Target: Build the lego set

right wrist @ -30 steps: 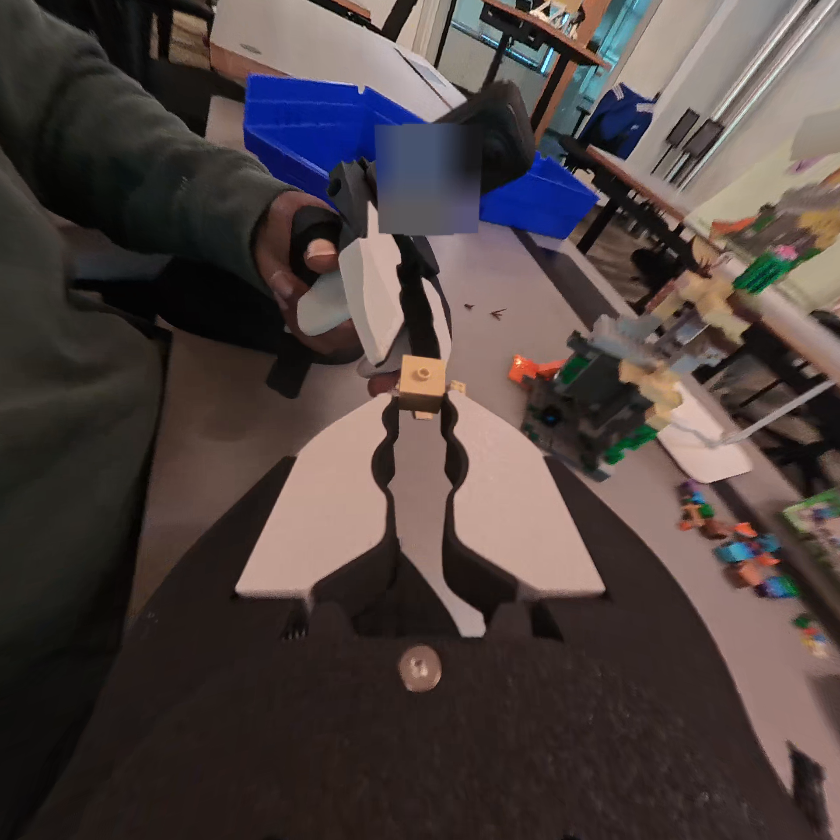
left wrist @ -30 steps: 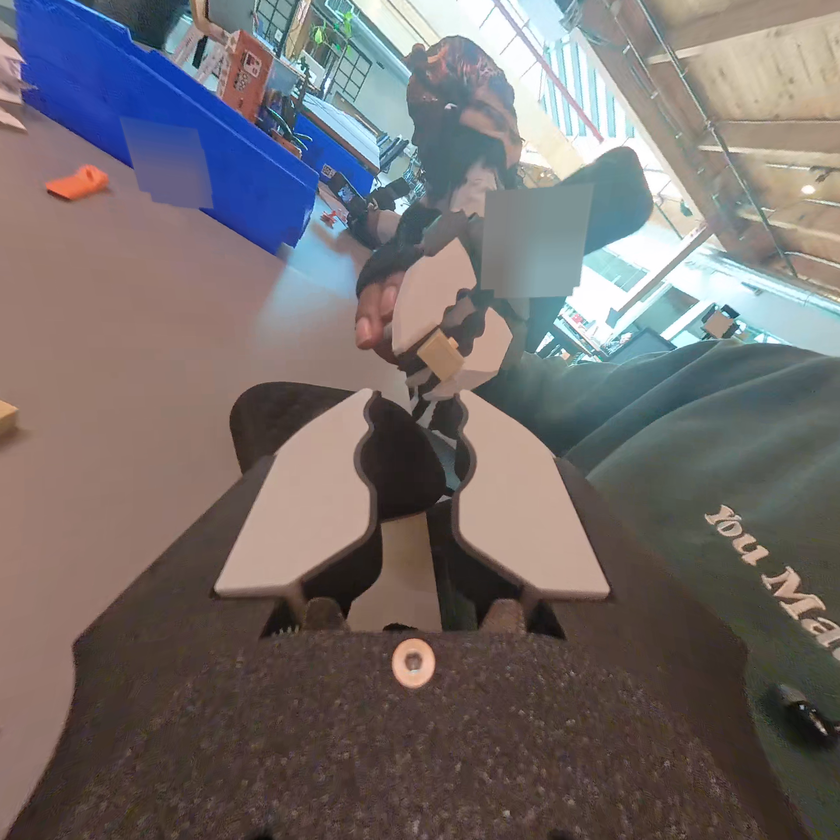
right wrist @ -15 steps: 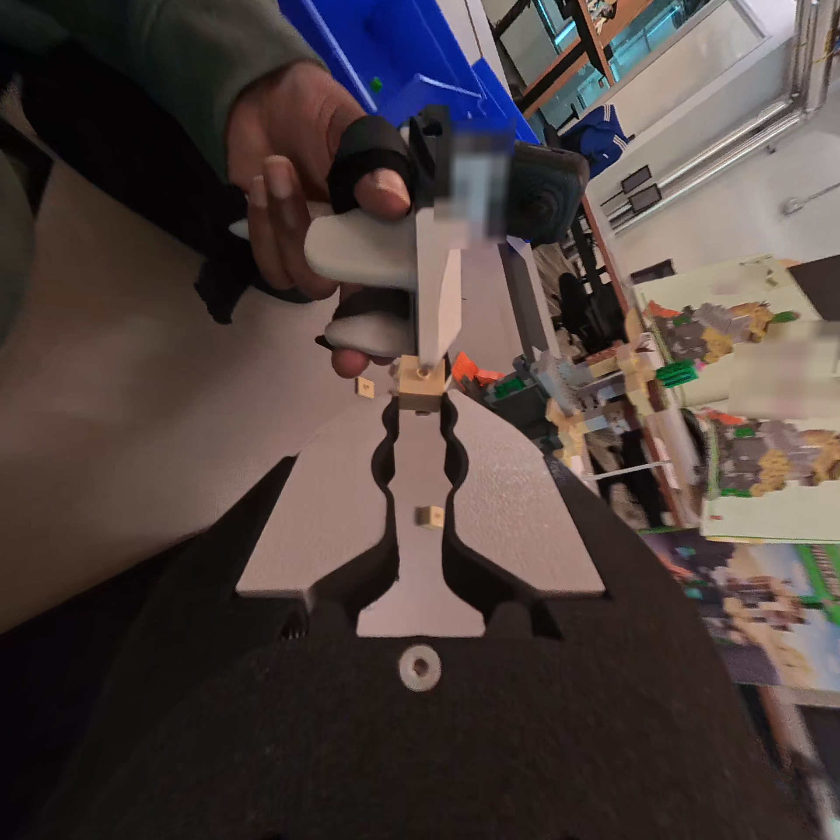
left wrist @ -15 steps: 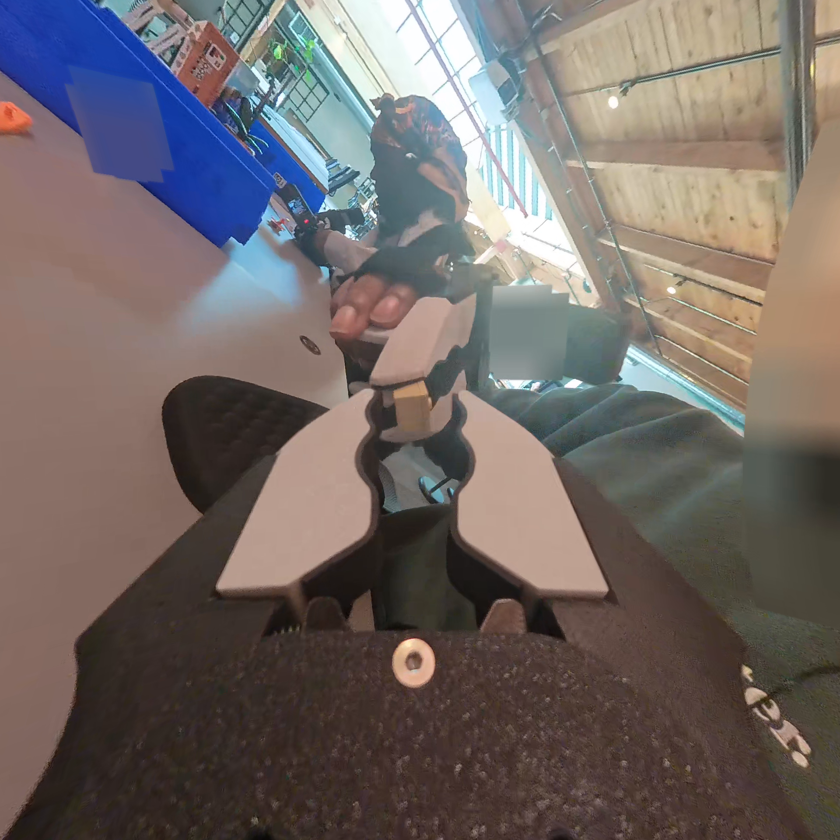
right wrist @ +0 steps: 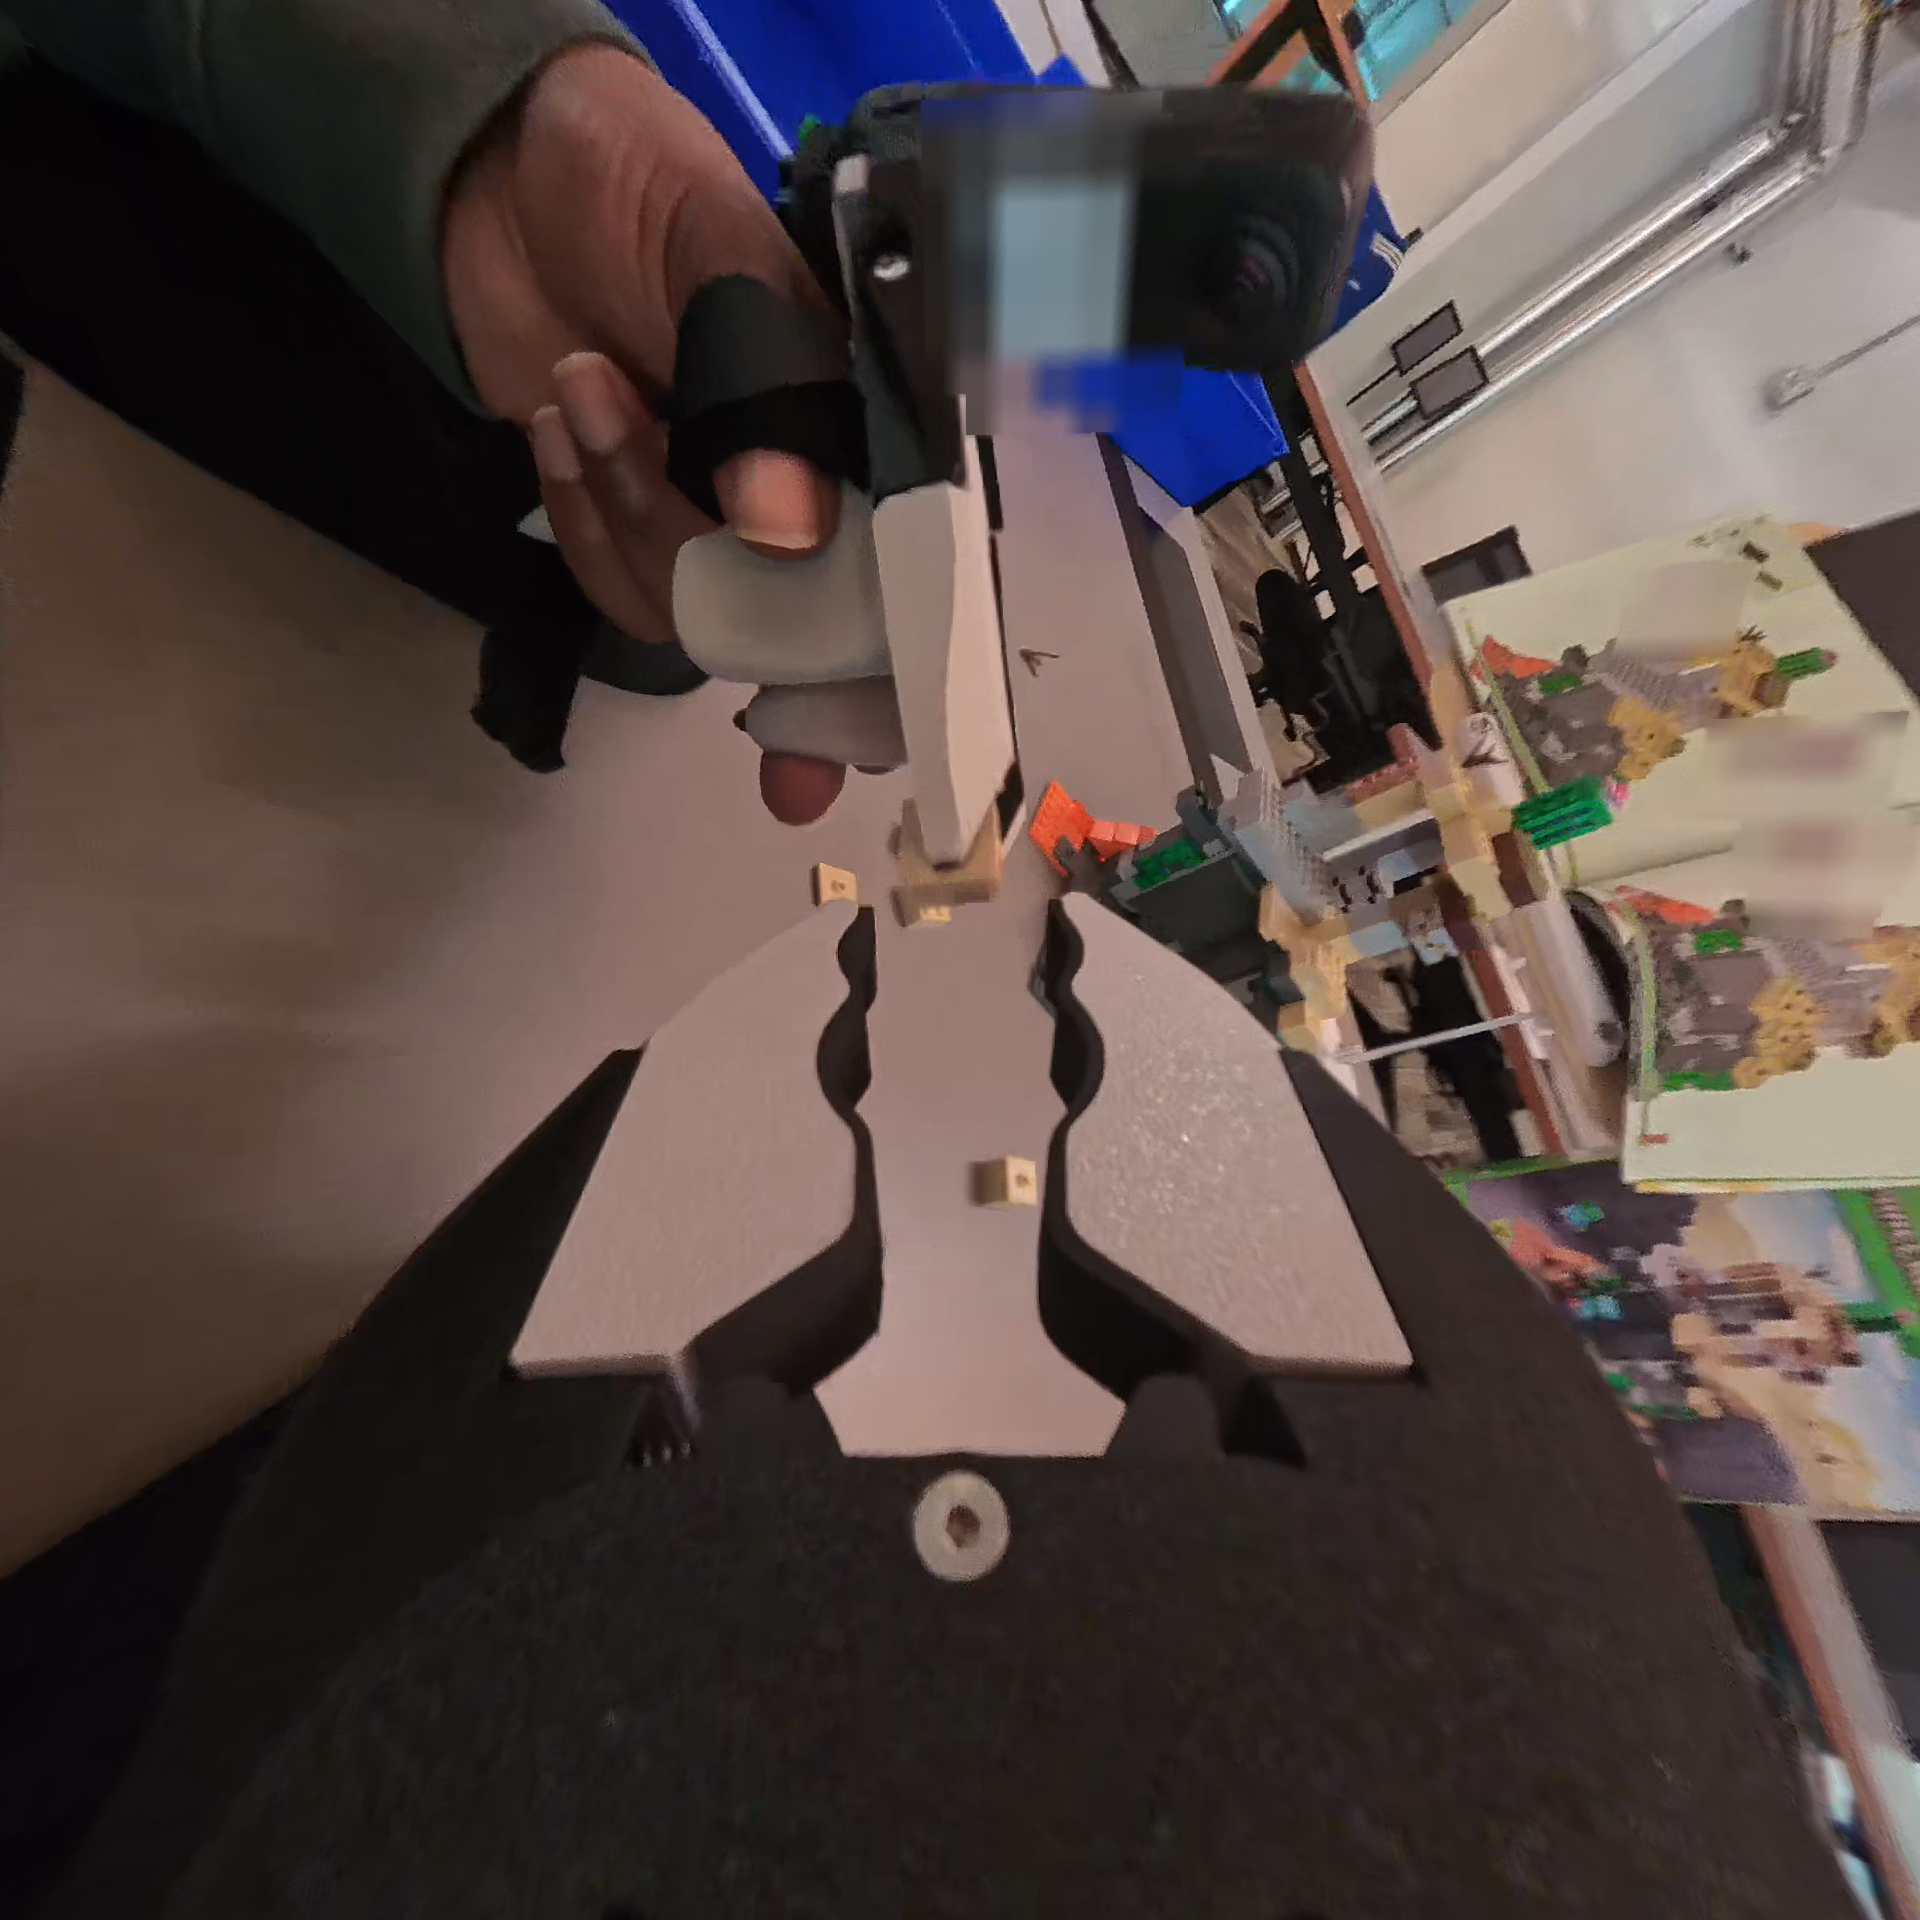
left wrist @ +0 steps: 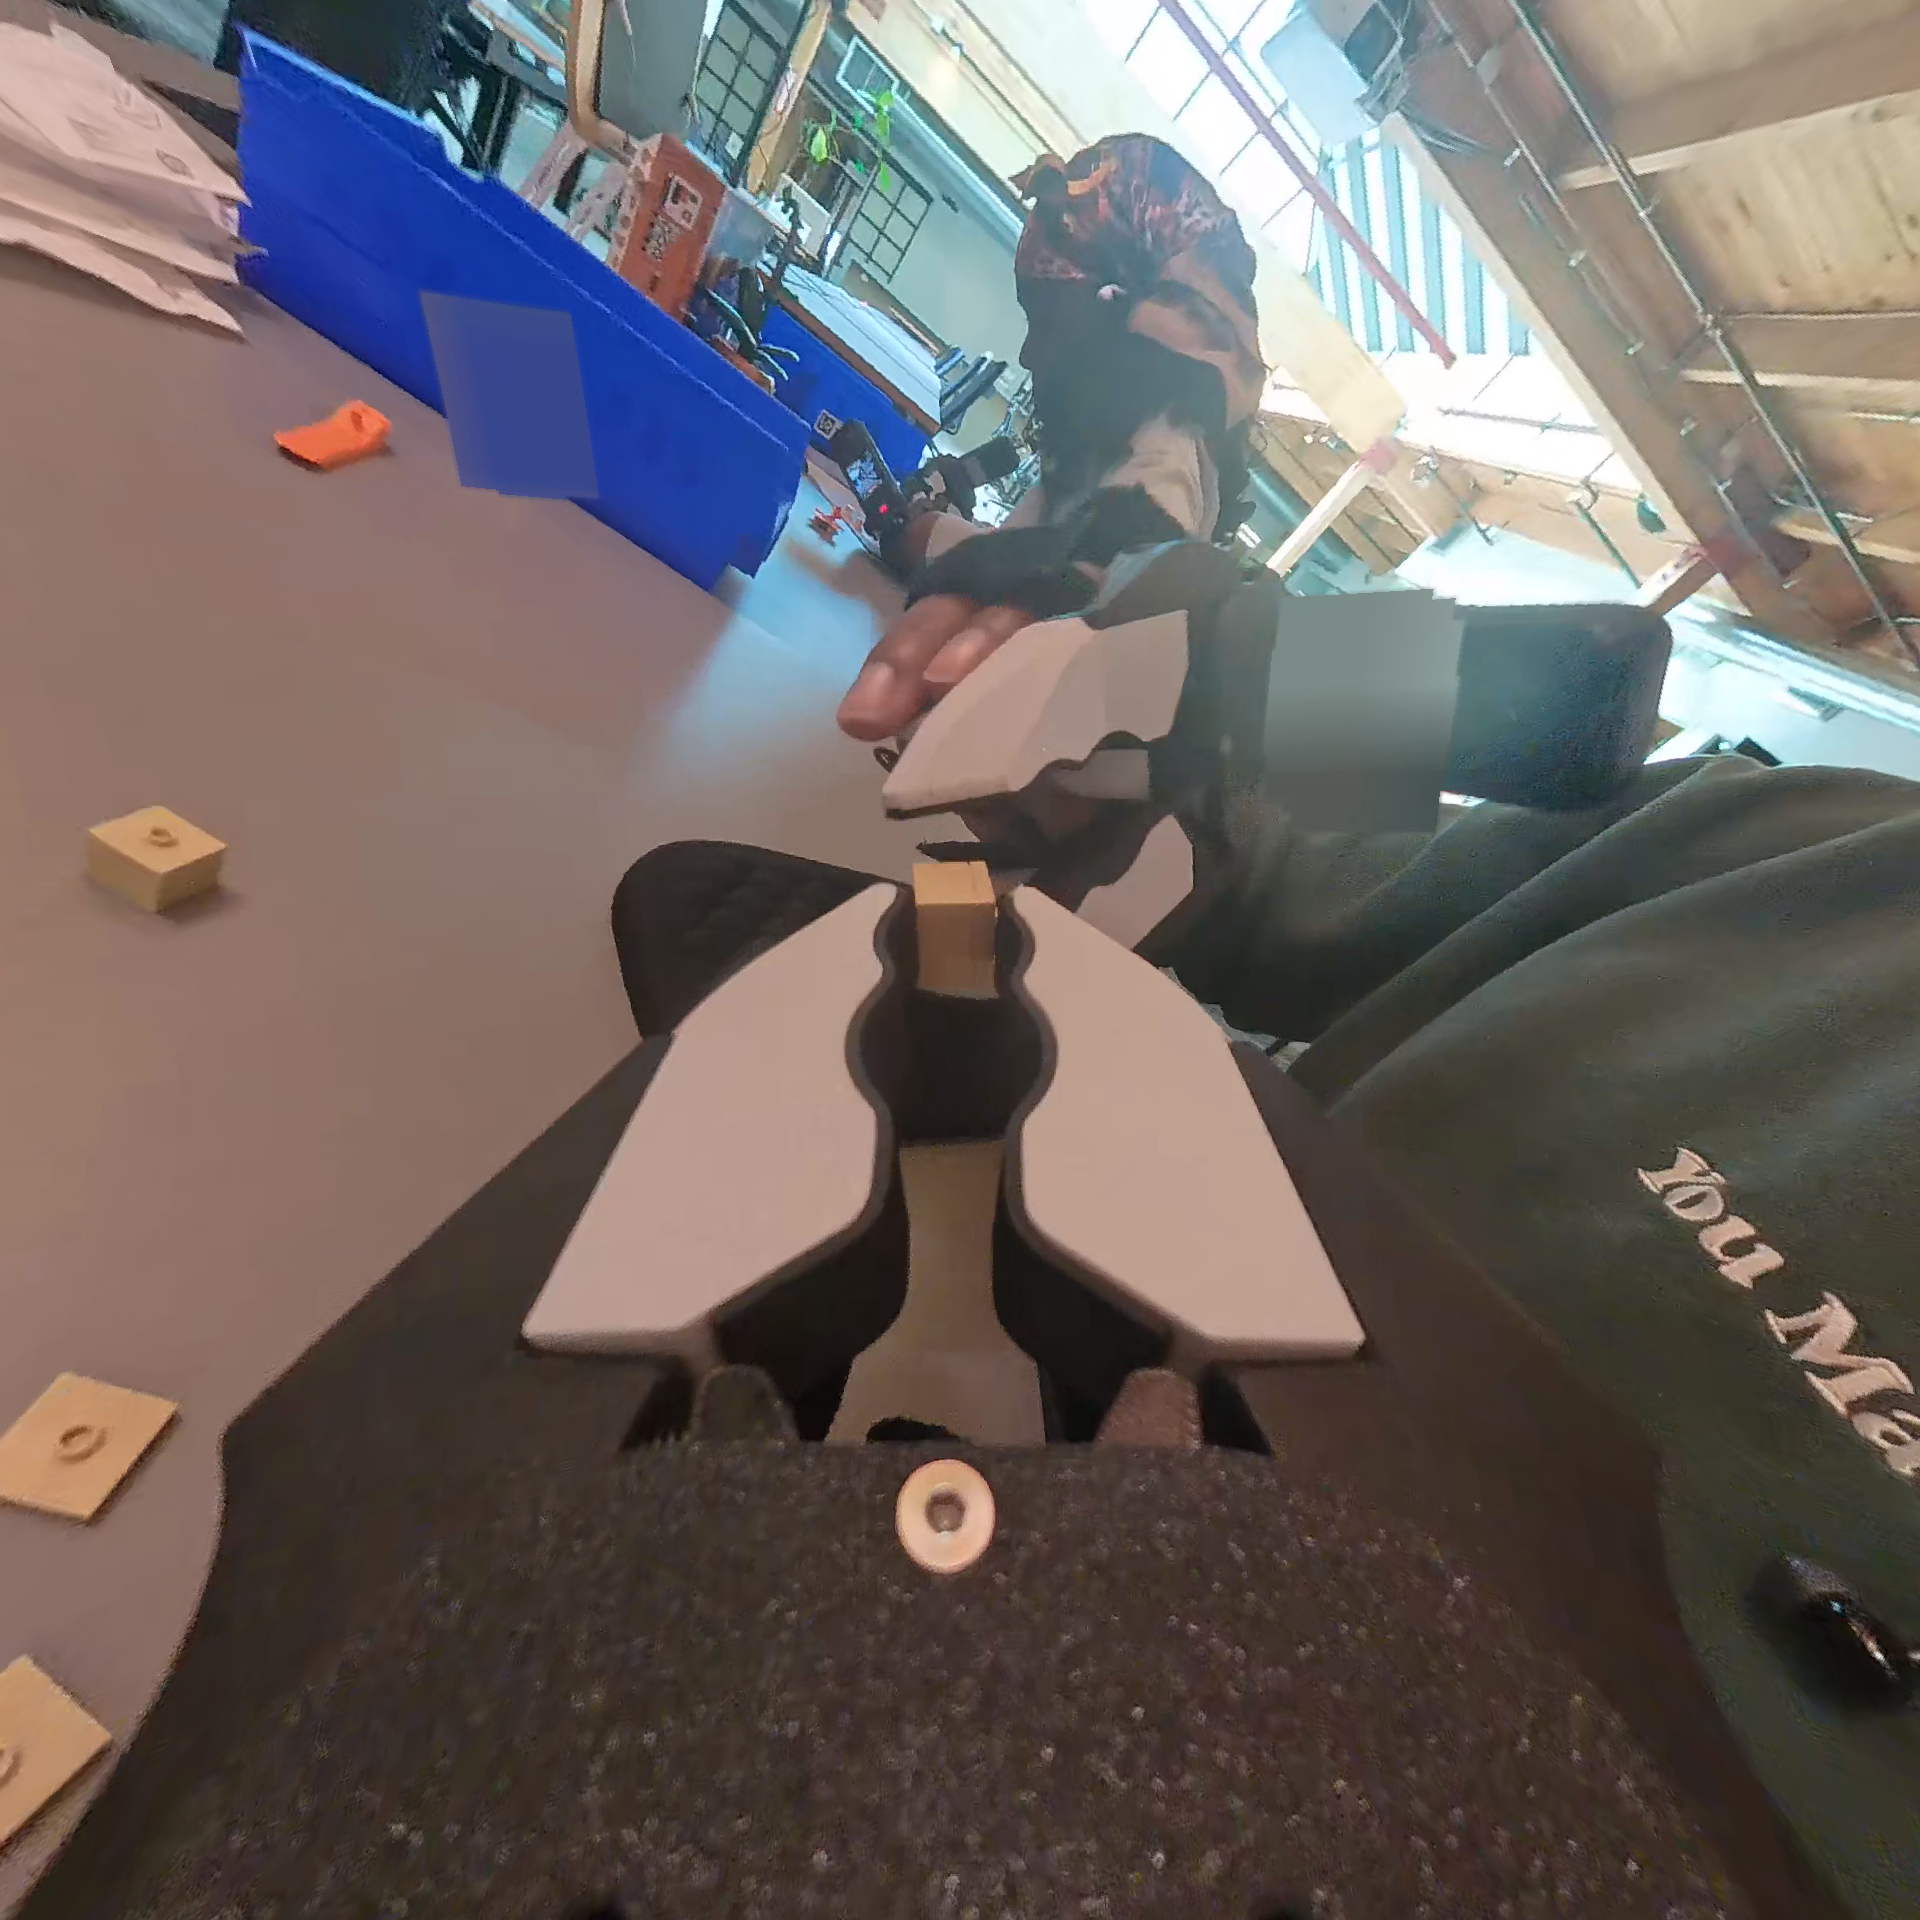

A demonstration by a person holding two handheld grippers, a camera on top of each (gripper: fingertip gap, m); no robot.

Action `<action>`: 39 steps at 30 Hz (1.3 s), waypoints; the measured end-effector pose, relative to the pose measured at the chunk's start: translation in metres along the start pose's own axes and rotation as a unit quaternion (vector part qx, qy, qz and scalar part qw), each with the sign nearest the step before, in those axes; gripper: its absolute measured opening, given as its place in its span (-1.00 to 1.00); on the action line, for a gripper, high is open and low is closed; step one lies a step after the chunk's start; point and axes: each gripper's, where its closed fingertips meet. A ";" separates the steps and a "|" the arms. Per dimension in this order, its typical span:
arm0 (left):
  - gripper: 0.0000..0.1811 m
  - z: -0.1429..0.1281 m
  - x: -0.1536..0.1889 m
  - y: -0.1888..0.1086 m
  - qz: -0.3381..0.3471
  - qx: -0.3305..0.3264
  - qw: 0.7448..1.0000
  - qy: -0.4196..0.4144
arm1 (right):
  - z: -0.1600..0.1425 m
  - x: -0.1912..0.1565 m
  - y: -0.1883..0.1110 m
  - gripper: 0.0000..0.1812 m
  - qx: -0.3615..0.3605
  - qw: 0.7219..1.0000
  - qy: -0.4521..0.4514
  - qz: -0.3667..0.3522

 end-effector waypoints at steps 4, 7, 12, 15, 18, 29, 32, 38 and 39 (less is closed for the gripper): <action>-0.84 -0.003 -0.008 0.000 0.000 -0.004 1.000 -0.030 | 0.002 -0.002 0.013 -0.81 -0.021 0.997 -0.067 -0.013; -0.84 -0.002 -0.019 -0.005 0.041 0.001 0.999 -0.007 | -0.003 -0.004 0.024 -0.82 -0.012 0.999 -0.041 0.022; -0.77 0.014 -0.049 -0.044 0.184 0.018 0.978 0.097 | -0.071 0.009 0.053 -0.82 -0.064 0.979 0.120 0.150; -0.78 0.029 -0.061 -0.075 0.255 0.036 0.955 0.149 | -0.109 0.013 0.074 -0.82 -0.098 0.955 0.181 0.214; -0.79 0.038 -0.067 -0.101 0.294 0.060 0.940 0.163 | -0.126 0.008 0.088 -0.82 -0.120 0.934 0.205 0.266; -0.80 0.026 -0.090 -0.126 0.324 0.064 0.932 0.147 | -0.145 -0.005 0.103 -0.77 -0.171 0.917 0.199 0.300; -0.80 0.027 -0.090 -0.126 0.326 0.064 0.931 0.153 | -0.145 -0.001 0.102 -0.68 -0.179 0.916 0.198 0.299; -0.81 0.028 -0.091 -0.128 0.324 0.073 0.932 0.149 | -0.090 -0.002 0.096 -0.67 -0.132 0.924 0.196 0.302; -0.81 0.028 -0.091 -0.127 0.323 0.073 0.932 0.149 | -0.079 -0.010 0.097 -0.67 -0.128 0.920 0.201 0.312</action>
Point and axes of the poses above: each gripper's, where its closed fingertips meet, y out along the fingers, z out of its top, x = y × z across the jaws, and after that the axes turned 6 degrees about -y, right-handed
